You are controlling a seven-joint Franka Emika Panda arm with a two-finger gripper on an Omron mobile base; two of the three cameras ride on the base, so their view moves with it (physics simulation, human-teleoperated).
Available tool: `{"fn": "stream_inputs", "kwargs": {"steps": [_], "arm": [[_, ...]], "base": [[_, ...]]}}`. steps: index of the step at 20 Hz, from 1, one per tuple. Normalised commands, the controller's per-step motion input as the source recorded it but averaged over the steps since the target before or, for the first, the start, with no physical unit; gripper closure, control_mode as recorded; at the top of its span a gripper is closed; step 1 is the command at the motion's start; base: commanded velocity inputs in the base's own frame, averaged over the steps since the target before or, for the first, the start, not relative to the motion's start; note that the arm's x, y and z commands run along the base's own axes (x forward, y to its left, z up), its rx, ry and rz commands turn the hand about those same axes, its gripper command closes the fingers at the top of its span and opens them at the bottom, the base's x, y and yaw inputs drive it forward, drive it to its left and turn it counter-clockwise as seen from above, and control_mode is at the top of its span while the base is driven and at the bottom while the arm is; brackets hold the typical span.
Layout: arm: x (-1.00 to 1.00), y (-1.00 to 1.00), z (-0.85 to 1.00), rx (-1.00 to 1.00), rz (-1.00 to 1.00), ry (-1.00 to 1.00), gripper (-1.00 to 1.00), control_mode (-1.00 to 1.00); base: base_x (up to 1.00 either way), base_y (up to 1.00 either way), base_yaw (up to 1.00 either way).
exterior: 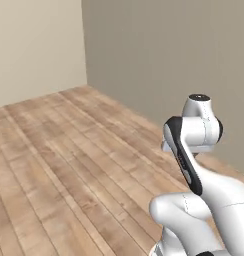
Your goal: Take the pizza cutter from the drawer on the right and place it on the dining counter for cutting.
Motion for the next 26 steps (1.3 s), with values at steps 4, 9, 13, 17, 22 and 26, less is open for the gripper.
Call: {"fn": "stream_inputs", "kwargs": {"steps": [4, 9, 13, 17, 22, 26], "arm": [[0.0, 0.0, 0.0, 0.0, 0.0, 0.0, 1.0, 1.0], [0.0, 0.0, 0.0, 0.0, 0.0, 0.0, 1.0, 1.0], [0.0, 0.0, 0.0, 0.0, 0.0, 0.0, 1.0, 1.0], [0.0, 0.0, 0.0, 0.0, 0.0, 0.0, 1.0, 1.0], [0.0, 0.0, 0.0, 0.0, 0.0, 0.0, 1.0, 1.0], [0.0, 0.0, 0.0, 0.0, 0.0, 0.0, 1.0, 1.0]], "base": [[0.3, 0.0, 0.94], [0.32, -0.01, 0.94], [0.41, -0.06, 0.91], [0.9, -0.36, 0.7], [1.0, -0.61, 0.54], [1.0, -0.66, 0.52]]}}
